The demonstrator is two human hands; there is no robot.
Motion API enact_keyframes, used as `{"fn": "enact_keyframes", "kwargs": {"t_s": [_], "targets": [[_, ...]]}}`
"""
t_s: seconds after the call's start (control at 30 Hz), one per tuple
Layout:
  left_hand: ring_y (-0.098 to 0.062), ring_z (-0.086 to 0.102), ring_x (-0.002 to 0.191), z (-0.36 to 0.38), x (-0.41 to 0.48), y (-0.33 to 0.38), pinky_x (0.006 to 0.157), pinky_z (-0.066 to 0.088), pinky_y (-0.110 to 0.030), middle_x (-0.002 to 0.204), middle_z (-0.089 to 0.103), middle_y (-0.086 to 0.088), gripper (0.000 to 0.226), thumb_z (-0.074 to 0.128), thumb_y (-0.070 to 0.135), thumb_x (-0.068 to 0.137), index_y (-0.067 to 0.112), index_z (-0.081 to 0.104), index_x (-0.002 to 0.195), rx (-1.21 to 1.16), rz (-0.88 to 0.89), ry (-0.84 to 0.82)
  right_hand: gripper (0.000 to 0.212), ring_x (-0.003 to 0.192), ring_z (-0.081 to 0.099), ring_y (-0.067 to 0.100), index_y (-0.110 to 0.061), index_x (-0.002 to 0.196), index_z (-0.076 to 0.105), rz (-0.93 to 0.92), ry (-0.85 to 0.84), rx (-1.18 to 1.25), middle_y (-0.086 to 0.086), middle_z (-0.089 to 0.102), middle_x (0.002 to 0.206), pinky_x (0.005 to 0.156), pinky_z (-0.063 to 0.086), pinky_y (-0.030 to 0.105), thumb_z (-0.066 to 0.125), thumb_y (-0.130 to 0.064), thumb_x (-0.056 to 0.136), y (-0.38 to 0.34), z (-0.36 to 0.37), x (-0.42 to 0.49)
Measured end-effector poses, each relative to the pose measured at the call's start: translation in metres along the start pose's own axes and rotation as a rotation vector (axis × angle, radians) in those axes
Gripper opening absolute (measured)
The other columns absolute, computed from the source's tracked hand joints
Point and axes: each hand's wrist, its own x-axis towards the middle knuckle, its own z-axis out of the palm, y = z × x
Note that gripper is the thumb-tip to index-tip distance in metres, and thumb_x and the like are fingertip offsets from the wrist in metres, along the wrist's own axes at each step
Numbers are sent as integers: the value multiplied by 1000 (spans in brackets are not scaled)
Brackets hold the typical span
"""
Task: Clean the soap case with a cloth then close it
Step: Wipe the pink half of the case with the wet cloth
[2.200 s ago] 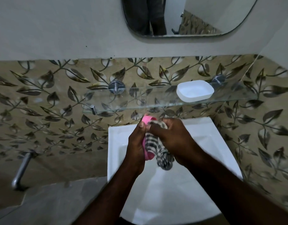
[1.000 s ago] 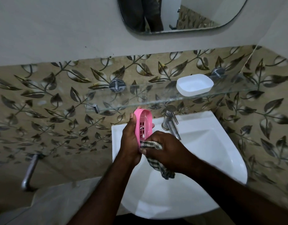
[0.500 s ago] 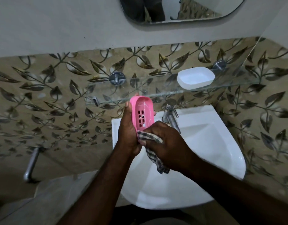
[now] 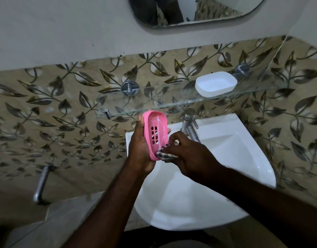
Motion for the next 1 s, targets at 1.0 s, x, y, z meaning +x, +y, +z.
{"fn": "enact_keyframes", "kwargs": {"t_s": [1.0], "targets": [[-35,66,100,-10,-5,-1,90,51,-47,114,68,-26,78,43,70,81,8,57,128,-20,44,14,20,75,58,0,-27,107,69,-8,70,268,-7,56,99,65,48,21,62,-29,88,-19,12,-7]]}}
